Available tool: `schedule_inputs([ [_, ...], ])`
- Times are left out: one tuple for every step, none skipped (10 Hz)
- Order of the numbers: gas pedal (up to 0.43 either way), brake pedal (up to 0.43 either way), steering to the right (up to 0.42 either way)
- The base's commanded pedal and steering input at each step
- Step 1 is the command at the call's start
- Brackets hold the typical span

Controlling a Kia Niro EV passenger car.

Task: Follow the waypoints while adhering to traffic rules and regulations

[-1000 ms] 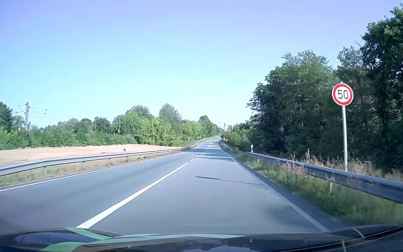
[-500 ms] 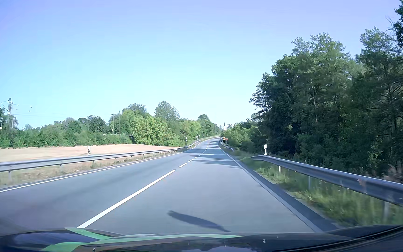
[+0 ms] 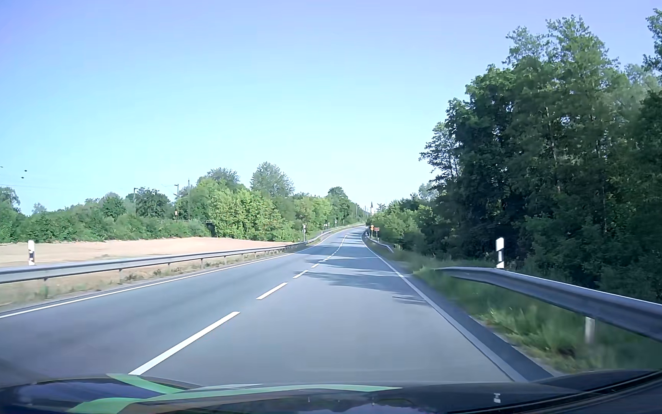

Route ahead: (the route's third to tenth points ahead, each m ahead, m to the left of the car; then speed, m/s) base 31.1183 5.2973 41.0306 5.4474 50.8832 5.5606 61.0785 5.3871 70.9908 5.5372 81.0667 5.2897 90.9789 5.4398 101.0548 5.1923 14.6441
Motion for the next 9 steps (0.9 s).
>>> schedule_inputs([
  [0.287, 0.000, -0.012],
  [0.311, 0.000, -0.013],
  [0.319, 0.000, -0.013],
  [0.319, 0.000, -0.013],
  [0.319, 0.000, -0.012],
  [0.311, 0.000, -0.011],
  [0.287, 0.000, -0.009],
  [0.260, 0.000, -0.007],
  [0.260, 0.000, -0.004],
])
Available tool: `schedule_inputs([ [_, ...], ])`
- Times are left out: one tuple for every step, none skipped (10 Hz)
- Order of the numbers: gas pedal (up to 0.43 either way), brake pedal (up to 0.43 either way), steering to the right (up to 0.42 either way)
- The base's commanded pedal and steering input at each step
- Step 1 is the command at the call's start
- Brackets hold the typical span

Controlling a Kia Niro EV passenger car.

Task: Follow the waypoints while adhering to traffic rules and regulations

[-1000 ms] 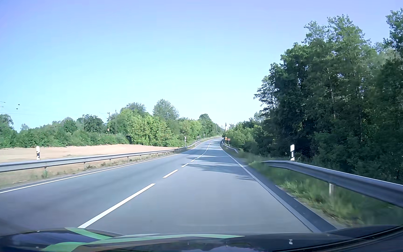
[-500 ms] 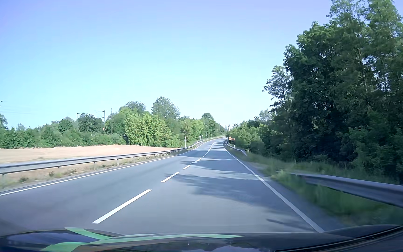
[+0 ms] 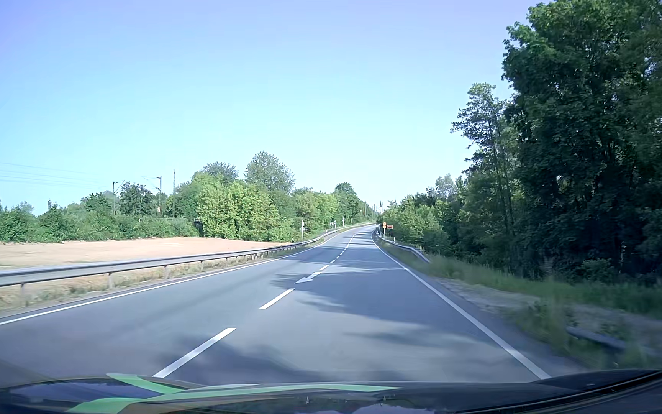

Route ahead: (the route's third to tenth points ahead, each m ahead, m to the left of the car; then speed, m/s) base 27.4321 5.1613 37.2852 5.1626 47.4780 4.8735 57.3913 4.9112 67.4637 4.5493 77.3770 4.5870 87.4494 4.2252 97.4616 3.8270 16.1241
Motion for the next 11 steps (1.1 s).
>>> schedule_inputs([
  [0.260, 0.000, -0.003],
  [0.260, 0.000, -0.001],
  [0.260, 0.000, -0.002],
  [0.260, 0.000, -0.001],
  [0.260, 0.000, -0.001],
  [0.260, 0.000, -0.002],
  [0.260, 0.000, -0.001],
  [0.260, 0.000, -0.002],
  [0.260, 0.000, -0.002],
  [0.260, 0.000, -0.002],
  [0.240, 0.000, -0.001],
])
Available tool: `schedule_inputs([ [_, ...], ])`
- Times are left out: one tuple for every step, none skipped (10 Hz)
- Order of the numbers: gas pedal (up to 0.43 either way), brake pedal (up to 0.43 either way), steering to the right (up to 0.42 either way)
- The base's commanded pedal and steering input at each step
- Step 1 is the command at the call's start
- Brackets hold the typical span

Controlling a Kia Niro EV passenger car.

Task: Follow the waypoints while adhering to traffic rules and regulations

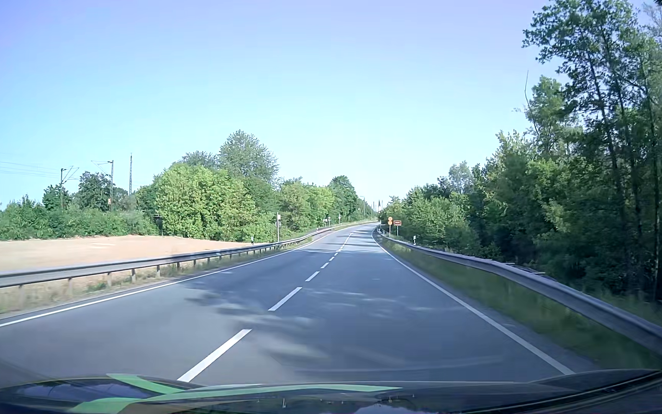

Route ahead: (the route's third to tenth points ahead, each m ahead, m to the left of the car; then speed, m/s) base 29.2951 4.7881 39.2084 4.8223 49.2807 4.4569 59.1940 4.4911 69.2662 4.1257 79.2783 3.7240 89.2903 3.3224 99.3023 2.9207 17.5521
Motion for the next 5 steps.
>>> schedule_inputs([
  [0.240, 0.000, -0.001],
  [0.240, 0.000, -0.001],
  [0.248, 0.000, -0.001],
  [0.248, 0.000, -0.001],
  [0.248, 0.000, -0.001],
])
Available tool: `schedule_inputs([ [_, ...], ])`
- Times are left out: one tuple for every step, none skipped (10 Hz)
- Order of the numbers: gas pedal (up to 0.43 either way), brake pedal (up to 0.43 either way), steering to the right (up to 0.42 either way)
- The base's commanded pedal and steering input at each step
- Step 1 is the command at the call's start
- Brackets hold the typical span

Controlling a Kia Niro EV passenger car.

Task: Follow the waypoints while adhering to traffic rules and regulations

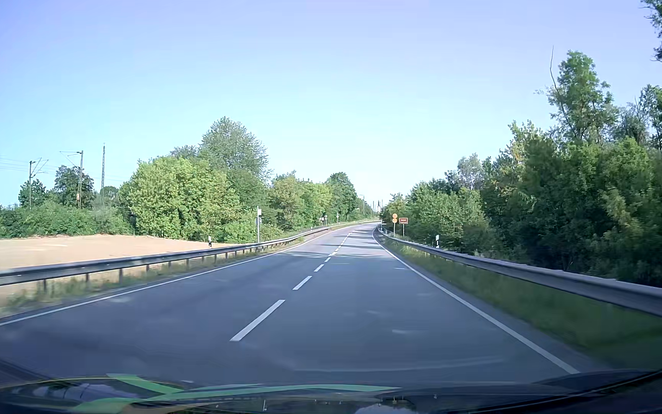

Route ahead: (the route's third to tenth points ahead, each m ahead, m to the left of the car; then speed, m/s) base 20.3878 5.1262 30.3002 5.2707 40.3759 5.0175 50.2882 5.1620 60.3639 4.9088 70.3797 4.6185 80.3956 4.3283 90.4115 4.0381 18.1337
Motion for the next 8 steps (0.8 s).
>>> schedule_inputs([
  [0.220, 0.000, -0.001],
  [0.157, 0.000, -0.002],
  [0.150, 0.000, -0.001],
  [0.130, 0.000, -0.001],
  [0.118, 0.000, -0.001],
  [0.039, 0.000, -0.001],
  [0.000, 0.000, -0.001],
  [0.000, 0.000, -0.001],
])
